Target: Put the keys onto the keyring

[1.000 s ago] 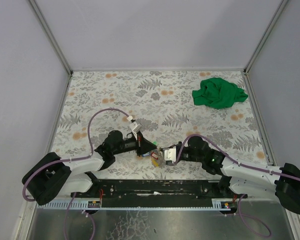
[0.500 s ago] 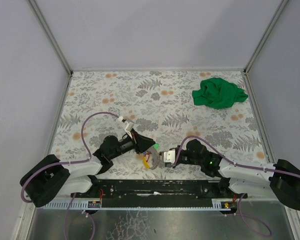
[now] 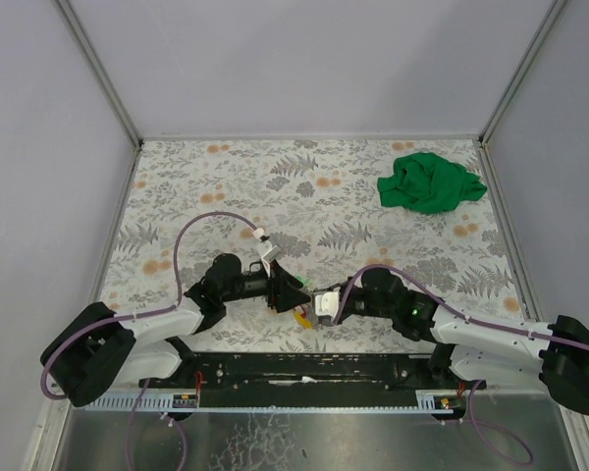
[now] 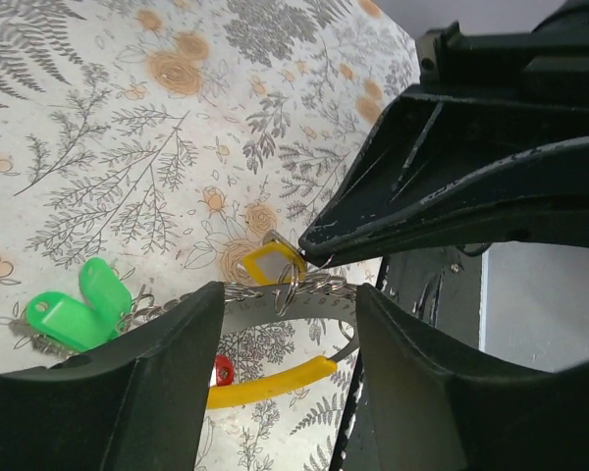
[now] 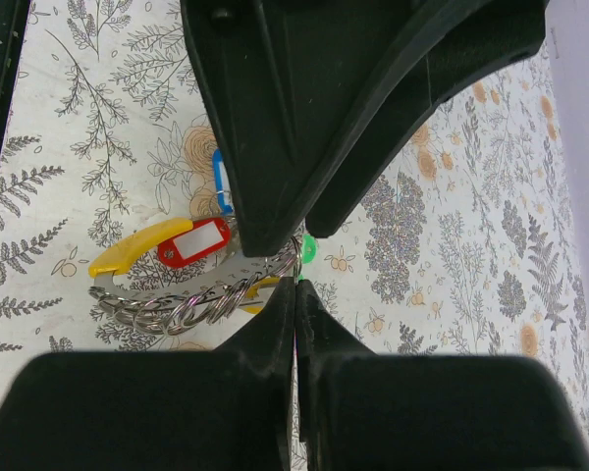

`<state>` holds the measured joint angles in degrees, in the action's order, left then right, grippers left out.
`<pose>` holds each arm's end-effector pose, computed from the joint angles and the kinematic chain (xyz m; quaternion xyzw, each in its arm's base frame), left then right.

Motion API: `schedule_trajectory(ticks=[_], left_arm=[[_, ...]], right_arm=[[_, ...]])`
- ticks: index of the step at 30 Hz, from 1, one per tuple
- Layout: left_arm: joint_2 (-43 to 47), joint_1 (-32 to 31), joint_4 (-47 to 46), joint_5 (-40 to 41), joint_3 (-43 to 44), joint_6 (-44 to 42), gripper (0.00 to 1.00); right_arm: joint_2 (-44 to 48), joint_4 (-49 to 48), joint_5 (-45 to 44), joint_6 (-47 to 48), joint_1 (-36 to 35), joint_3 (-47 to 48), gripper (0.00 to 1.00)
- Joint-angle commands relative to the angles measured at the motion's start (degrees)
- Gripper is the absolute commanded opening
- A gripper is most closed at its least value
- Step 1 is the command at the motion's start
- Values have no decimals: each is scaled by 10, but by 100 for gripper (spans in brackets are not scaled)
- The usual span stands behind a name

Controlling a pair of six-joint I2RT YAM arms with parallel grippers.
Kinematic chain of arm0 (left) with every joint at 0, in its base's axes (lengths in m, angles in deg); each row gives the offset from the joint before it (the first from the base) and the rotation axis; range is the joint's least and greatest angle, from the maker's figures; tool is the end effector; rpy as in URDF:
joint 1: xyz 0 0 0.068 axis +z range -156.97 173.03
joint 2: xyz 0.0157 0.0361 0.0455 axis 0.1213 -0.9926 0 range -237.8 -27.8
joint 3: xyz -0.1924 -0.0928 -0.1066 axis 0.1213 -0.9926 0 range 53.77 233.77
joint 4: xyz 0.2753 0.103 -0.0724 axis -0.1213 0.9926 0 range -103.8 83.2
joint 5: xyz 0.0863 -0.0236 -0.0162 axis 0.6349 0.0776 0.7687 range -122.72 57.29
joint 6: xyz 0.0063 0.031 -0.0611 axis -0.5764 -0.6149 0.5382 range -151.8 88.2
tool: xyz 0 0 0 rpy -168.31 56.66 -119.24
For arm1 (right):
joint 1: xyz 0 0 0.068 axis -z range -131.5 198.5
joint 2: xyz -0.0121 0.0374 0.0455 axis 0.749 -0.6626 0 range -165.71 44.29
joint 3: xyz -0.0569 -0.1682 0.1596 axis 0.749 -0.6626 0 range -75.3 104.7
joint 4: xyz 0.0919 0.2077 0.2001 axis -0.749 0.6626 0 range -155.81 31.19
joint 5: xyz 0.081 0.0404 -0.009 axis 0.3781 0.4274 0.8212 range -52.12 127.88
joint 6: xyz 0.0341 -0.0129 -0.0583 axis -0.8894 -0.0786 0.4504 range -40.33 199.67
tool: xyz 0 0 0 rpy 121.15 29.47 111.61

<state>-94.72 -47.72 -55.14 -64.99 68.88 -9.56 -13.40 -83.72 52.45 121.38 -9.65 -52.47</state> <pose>0.1890 -0.2019 0.1121 0.2942 0.7002 -0.5032 0.4123 0.1418 0.2547 0.1537 -0.6586 0.4553 0.1853 0.5698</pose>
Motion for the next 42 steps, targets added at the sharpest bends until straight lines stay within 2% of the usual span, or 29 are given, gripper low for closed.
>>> schedule_trajectory(ticks=[1, 7, 15, 19, 23, 26, 36, 42], left_arm=[[-32, 5, 23, -60, 33, -38, 52], [-51, 8, 42, -58, 53, -65, 40], [-72, 9, 38, -81, 69, -73, 35], [-82, 9, 41, -87, 71, -75, 29], [-85, 9, 44, -91, 71, -78, 18], [-83, 9, 42, -89, 73, -77, 0], [-18, 9, -72, 37, 4, 15, 0], [9, 10, -137, 101, -35, 38, 0]], right_arm=[[3, 17, 12, 13, -5, 35, 0], [2, 25, 18, 13, -5, 38, 0], [1, 27, 25, 12, -5, 40, 0], [1, 27, 27, 12, -5, 42, 0], [2, 27, 27, 12, -5, 41, 0], [3, 28, 28, 11, -5, 40, 0], [23, 19, 19, -16, -5, 6, 0], [39, -18, 30, -58, -5, -34, 0]])
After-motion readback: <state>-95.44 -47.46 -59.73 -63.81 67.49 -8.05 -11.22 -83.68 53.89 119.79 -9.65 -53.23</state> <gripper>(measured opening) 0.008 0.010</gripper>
